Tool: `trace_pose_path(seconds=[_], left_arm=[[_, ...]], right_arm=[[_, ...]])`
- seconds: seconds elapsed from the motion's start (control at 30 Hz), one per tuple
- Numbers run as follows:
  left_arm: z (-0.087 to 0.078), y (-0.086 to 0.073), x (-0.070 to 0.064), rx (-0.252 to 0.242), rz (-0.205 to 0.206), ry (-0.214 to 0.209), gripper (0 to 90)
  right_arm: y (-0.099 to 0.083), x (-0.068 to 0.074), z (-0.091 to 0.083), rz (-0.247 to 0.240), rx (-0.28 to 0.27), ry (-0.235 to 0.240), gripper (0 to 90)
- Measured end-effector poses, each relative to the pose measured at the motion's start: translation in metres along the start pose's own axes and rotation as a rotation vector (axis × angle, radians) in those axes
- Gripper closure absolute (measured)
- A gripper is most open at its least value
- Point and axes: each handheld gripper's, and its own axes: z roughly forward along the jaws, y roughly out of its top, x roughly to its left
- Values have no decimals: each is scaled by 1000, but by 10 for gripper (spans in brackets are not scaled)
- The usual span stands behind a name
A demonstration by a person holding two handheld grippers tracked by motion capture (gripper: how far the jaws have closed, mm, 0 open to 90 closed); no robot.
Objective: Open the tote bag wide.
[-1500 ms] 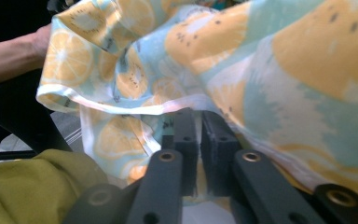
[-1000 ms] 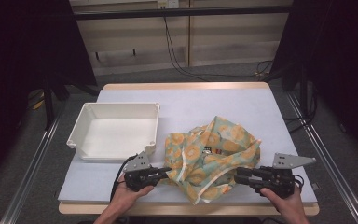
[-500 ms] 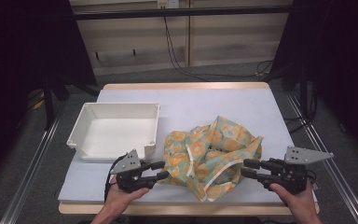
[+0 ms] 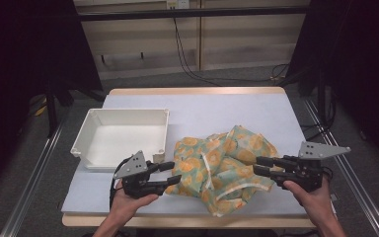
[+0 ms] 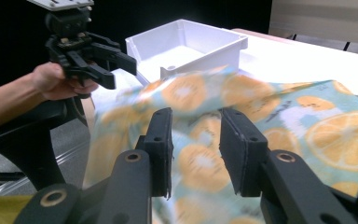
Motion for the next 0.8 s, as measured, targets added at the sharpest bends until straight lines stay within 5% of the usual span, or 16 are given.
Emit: trace_pose_path(seconds=[0.2,0.5,0.63,0.8], left_arm=[[0,3,1,-10,-8,-14,533],[59,30,-13,0,47,-132,516],[92,30,-8,40,51,-121,497],[102,18,-3,85,53,-81,443]], right_arm=[[5,-6,9,1,6,10,652],[6,-18,54,1,100,40,647],[-3,-24,66,9,139,27,631],[-14,-27,73,11,172,16,583]])
